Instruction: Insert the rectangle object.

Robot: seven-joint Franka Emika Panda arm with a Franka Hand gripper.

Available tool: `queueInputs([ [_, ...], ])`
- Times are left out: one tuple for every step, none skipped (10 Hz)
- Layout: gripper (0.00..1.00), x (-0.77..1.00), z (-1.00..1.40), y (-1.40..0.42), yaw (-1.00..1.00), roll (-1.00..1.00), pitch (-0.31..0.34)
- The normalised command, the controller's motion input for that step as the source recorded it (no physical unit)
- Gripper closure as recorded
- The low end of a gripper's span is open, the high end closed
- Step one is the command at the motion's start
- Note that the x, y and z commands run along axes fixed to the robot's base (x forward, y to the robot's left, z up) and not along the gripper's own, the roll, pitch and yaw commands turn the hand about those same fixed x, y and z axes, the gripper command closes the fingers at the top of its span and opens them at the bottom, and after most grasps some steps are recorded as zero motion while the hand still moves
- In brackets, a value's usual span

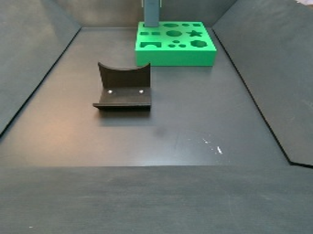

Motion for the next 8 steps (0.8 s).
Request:
queueInputs([
  [1.0, 0.33, -0.63, 0.0, 0.0, 0.08, 0.0],
  [1.0, 0.26, -0.63, 0.0, 0.0, 0.08, 0.0],
  [1.0, 0.12, -0.57, -0.05, 0.0, 0.13, -0.006],
  [1.0, 0.05, -0.48, -0.04, 0.0, 0.15, 0.0],
  [1.0, 0.03, -0.37, -0.01, 0.0, 0.08, -0.037],
  [1.0, 0.01, -0.23, 0.0, 0.0, 0.0, -0.123],
  [1.0, 0.02, -0.13, 0.0, 0.0, -0.01, -0.053],
  [1.0, 0.0, -0.03, -0.05, 0.0, 0.03, -0.024],
])
